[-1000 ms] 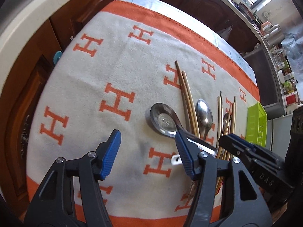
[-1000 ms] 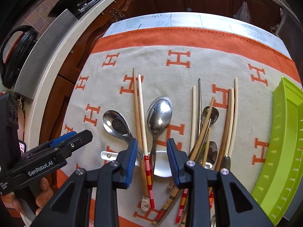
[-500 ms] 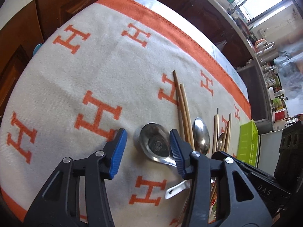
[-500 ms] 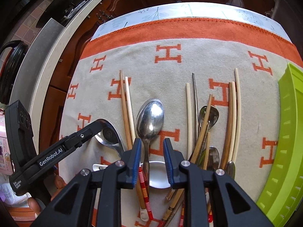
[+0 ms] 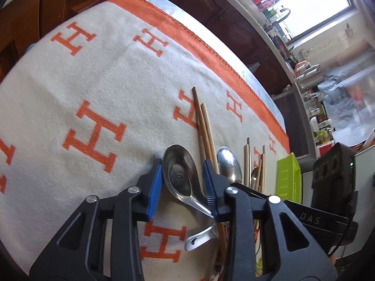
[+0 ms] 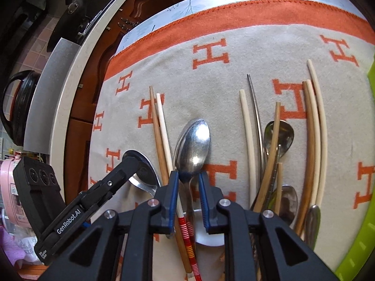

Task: Organize utensils
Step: 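Grasp a steel spoon with the left tool while the right tool grasps another steel spoon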

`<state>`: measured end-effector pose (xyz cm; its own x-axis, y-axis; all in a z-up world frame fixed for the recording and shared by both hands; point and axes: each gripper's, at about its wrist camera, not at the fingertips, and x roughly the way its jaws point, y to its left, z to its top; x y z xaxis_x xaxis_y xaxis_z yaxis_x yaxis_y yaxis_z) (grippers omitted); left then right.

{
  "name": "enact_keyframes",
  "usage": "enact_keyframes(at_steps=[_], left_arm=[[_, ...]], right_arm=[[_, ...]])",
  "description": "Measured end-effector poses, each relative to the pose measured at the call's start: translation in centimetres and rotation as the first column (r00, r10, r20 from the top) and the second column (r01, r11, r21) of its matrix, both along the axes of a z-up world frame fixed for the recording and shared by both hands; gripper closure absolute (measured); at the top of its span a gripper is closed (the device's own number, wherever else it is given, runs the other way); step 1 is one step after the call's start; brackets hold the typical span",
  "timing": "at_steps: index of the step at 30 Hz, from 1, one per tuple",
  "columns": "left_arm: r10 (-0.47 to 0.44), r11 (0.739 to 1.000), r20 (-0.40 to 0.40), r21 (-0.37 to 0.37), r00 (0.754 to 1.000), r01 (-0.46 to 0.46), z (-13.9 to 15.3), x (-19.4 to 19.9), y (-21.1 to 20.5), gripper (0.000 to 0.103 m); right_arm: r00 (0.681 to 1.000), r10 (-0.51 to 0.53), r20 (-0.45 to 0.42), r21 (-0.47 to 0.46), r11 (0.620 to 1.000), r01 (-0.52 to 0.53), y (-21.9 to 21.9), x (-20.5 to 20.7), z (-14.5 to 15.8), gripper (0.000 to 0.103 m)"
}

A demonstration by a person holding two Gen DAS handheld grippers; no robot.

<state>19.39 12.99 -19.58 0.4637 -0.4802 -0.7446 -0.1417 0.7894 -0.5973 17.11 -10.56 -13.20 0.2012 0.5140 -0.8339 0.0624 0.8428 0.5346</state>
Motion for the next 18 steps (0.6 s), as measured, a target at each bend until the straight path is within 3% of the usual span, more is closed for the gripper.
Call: enact_keyframes(at_steps=[5, 8, 14, 18], left_arm=[[0.003, 0.998, -0.021, -0.056, 1.000, -0.004, -1.4, 0.7, -0.9, 0.100], [0.003, 0.998, -0.014, -0.058, 1.000, -0.004, -1.8, 1.0, -1.8, 0.101], [-0.030, 1.000, -0.047, 0.007, 0.998, 0.030, -1.0, 1.4, -3.0, 0.102], [-0.054, 0.997, -0.066, 0.048, 0.996, 0.057, 0.1, 1.3, -3.2, 0.102]], right_arm=[[1.000, -0.008, 0.015, 0.040, 0.999, 0.008, 0.2, -0.1, -0.4, 0.091], [0.999, -0.010, 0.037, 0.034, 0.999, 0.009, 0.4, -0.1, -0.4, 0.093], [0.994, 0.008, 0.109, -0.052, 0.999, -0.003, 0.9, -0.5, 0.5, 0.099], [0.989, 0.023, 0.147, -0.060, 0.998, -0.014, 0.3, -1.0, 1.6, 0.101]])
